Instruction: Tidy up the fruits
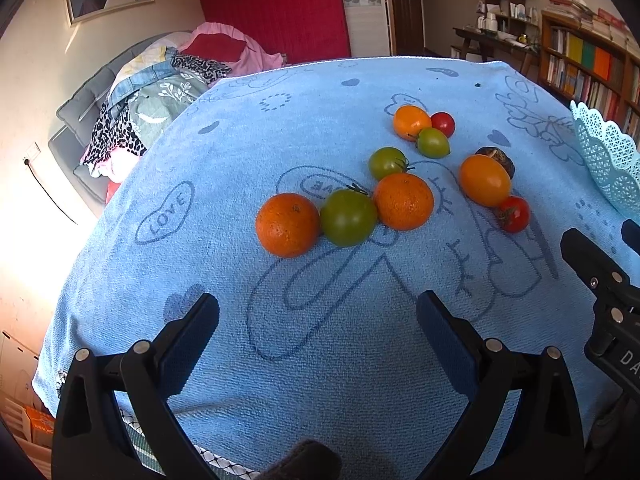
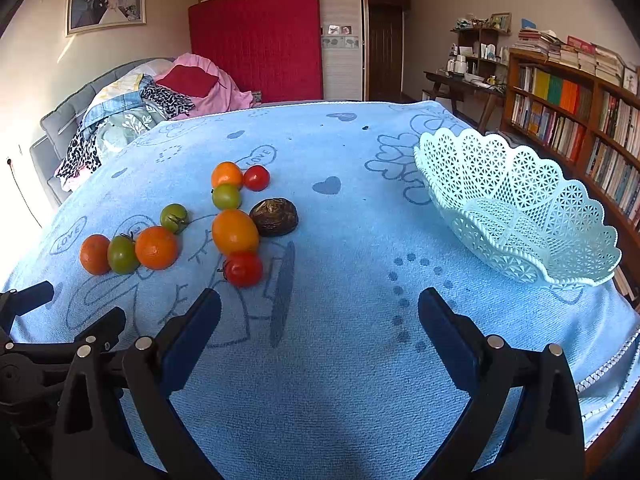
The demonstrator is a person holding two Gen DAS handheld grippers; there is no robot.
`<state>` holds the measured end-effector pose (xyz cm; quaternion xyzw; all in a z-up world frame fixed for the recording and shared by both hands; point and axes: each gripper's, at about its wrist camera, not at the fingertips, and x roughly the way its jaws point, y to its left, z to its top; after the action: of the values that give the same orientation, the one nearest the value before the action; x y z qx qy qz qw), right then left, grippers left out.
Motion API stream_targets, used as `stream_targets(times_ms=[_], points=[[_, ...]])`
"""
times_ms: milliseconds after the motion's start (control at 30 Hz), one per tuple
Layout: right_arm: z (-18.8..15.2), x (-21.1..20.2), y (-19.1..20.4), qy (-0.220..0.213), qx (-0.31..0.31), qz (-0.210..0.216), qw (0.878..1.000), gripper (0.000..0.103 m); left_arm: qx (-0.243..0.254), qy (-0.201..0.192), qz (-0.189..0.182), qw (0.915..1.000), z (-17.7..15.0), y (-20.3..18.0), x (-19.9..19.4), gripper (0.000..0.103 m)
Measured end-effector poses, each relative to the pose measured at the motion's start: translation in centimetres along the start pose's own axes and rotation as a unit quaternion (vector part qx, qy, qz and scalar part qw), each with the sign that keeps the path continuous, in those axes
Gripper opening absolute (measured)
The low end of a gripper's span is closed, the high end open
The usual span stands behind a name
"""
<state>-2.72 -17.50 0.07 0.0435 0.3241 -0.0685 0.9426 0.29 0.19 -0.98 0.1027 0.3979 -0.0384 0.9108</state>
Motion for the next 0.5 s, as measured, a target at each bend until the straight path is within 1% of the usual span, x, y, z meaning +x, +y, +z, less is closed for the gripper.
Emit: stream_targets(times_ms=[500], points=[[-0.08,0.14,-0.12,0.001,0.001,0.000,1.000,0.100,-0.003,0.002,0.003,1.0000,-0.02,-0.03,0.32,0.098]])
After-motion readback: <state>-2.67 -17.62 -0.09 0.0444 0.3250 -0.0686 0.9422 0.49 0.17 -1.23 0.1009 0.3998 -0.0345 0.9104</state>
